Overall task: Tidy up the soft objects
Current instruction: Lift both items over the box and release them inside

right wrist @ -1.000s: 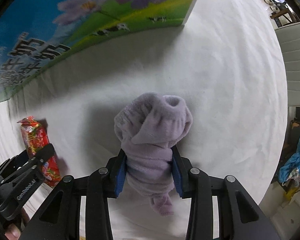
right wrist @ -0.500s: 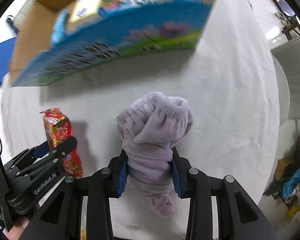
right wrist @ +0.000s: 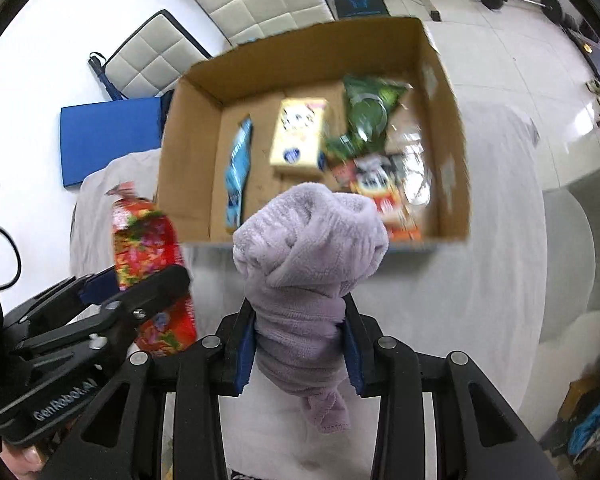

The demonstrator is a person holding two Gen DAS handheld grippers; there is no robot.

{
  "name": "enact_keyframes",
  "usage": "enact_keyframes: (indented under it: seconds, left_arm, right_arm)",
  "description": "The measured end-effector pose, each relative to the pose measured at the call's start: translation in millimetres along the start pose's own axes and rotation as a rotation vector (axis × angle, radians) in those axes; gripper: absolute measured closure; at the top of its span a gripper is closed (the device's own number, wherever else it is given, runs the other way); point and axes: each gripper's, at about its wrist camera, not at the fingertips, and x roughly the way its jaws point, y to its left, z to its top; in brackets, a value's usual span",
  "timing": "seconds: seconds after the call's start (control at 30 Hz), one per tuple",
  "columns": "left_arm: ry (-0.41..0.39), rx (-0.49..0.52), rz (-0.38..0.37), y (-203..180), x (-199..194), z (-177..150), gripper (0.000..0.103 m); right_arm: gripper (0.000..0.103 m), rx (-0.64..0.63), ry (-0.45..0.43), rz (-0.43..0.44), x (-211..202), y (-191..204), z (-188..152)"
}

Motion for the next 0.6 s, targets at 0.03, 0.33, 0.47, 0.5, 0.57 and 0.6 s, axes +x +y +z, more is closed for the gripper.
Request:
enact_keyframes:
  seconds: [0.03,0.33,0.47,0.5,0.57,0.6]
  left_arm:
    - [0.005,-0.008,0.0,3,5,5,0.058]
    - [0.188,-0.04,0.03,31,70,66,0.058]
    - [0.281,-0.047,0.028,40,96,78,0.058]
    - [0.303,-0.05,0.023,43,103,81,0.058]
    - [0.366,-0.067,0.004,49,117,84,0.057]
    - [0.385,-0.077,0.001,51,122,85,0.057]
  right_arm:
    - [0.064,0.002,0.004,-0.013,3,2,10]
    - [0.064,0.006,0.136,-0.028,74,-12,69]
    - [0.064,0.003,0.223,-0.021,104,-17,83]
    - [0.064,0.004,0.251,-0.006,111,-18,86]
    - [0.061,0.006,0.291,0.004,124,-21,92]
    - [0.061,-0.001,0.309,0.002,129,-22,94]
